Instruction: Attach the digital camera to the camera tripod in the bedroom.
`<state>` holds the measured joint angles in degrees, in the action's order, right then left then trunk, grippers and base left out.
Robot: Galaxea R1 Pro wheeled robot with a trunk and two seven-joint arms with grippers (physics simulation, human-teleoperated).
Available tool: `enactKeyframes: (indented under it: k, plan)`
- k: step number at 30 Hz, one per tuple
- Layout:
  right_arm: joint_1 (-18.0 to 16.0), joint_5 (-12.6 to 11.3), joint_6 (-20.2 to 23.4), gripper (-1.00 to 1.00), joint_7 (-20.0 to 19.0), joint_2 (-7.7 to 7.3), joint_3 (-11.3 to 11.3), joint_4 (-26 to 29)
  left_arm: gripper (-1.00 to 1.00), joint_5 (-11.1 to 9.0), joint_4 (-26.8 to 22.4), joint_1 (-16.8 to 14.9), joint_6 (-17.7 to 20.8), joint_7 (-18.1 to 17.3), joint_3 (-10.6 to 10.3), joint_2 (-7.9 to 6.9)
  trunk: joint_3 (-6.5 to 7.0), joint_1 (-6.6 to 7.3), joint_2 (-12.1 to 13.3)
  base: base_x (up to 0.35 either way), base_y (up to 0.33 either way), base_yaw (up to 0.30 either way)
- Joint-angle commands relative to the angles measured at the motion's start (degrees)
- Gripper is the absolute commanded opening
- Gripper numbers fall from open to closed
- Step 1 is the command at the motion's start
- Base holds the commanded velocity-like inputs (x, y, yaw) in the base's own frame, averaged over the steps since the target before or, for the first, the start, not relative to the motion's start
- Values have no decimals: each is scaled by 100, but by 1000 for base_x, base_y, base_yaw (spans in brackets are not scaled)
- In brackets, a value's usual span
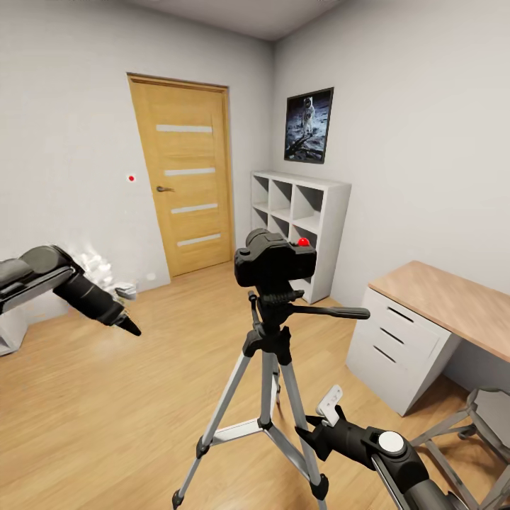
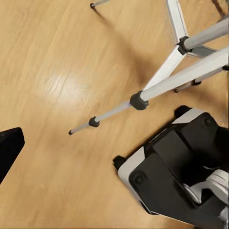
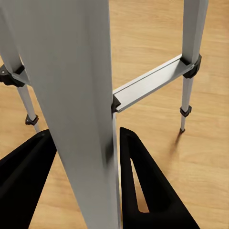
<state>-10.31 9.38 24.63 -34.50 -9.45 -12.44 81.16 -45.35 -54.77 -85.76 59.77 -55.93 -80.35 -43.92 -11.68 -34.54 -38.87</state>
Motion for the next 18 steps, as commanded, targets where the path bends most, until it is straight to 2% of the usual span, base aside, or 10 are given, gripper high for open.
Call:
enactKeyframes:
  k: [1,8,9,10,11,13,14,15,17,18]
  plan:
    - [-6,193,-46,-100,-9,-4,-4,-73,100,-32,49,355,23,193,385,-17,-10,-3,-9,0,0,0]
    - [-6,188,-46,-100,-12,-5,-3,-53,100,-24,291,2795,-131,1164,3426,152,-10,-3,-9,0,0,0]
    - [-6,188,-46,-100,-12,-5,-3,-53,100,-24,291,2795,-131,1164,3426,152,-10,-3,-9,0,0,0]
    - [-6,188,-46,-100,-13,-8,-2,-46,100,-9,343,3408,-372,1279,4180,254,-10,-3,-9,0,0,0]
    - [-4,188,-46,-100,-15,-9,-2,-41,100,-4,366,3686,-536,1321,4511,306,-10,-3,-9,0,0,0]
    - [-1,188,-46,-100,-17,-10,-1,-31,100,9,408,4183,-952,1381,5050,409,-10,-3,-9,0,0,0]
    - [-1,188,-46,-100,-17,-10,-1,-31,100,9,408,4183,-952,1381,5050,409,-10,-3,-9,0,0,0]
    - [0,188,-46,-100,-18,-11,-2,-27,100,14,434,4404,-1195,1404,5249,457,-10,-3,-9,0,0,0]
    - [1,187,-46,-100,-20,-10,-1,-21,100,-10,580,4963,-2053,1466,5666,606,-10,-3,-9,0,0,0]
    - [2,187,-46,-100,-20,-10,0,-20,100,-33,663,5114,-2364,1479,5757,667,-10,-3,-9,0,0,0]
